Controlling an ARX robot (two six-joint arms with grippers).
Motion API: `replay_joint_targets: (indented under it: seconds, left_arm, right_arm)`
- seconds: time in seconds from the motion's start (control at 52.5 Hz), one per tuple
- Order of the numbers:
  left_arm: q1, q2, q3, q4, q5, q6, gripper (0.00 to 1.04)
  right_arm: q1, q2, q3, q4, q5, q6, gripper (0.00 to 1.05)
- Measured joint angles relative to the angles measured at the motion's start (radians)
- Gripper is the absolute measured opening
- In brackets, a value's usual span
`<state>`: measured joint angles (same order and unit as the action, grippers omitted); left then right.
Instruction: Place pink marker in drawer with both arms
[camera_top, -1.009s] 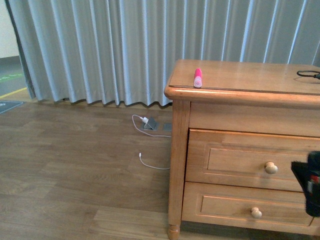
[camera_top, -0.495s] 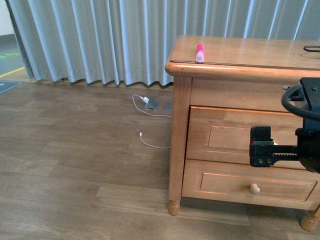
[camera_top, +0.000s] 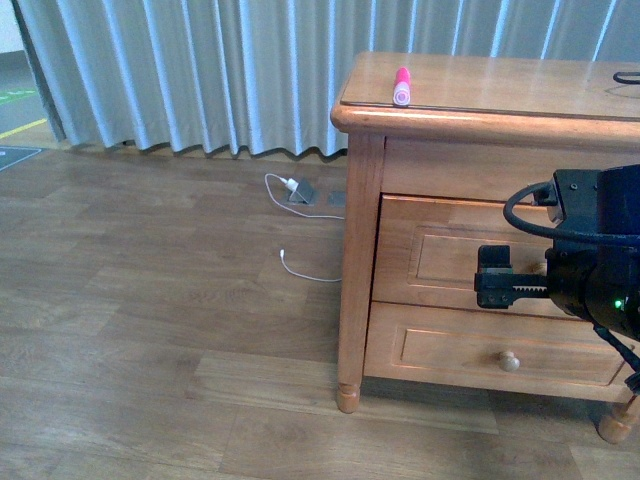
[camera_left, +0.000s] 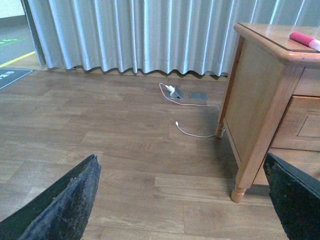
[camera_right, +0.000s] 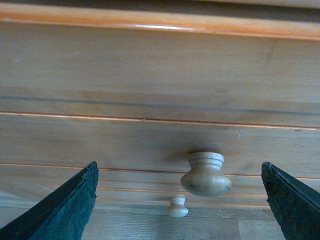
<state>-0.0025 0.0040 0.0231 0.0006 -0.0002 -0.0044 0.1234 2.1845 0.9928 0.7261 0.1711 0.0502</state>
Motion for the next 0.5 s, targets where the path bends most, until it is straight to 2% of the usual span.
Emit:
replay_joint_targets:
  seconds: [0.495]
  left_arm:
    - [0.000,0.000,0.000,0.000,0.000,0.000,0.99]
  right_arm:
    - [-0.030,0.021,0.027,-0.008,0.000,-0.011,0.96]
